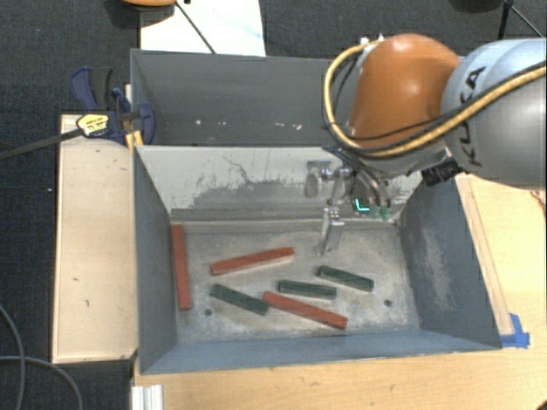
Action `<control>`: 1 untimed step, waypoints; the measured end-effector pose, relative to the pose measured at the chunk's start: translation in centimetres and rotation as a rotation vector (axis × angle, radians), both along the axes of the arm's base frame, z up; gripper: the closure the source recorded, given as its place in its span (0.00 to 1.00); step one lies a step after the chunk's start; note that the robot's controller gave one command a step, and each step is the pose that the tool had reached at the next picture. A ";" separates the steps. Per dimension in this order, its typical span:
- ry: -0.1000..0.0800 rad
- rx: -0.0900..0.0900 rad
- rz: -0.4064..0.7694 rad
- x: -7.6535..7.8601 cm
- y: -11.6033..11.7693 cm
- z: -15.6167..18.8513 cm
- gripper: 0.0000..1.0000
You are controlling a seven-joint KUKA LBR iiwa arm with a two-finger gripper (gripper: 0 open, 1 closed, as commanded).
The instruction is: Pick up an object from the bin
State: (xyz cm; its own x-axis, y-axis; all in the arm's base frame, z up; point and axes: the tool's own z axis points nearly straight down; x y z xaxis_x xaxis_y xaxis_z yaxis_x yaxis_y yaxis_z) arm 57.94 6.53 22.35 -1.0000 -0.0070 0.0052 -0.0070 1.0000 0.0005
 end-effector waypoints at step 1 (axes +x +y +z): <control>-0.008 0.001 -0.002 0.2 0.0 0.5 0.00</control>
Offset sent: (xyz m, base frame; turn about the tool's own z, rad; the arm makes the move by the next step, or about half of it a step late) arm -0.0703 -0.0122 -0.1535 0.1893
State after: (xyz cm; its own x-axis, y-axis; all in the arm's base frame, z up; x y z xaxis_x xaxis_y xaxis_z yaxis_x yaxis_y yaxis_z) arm 58.09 6.49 22.83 -1.0000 -0.0050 -0.0032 -0.0050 1.0000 0.0011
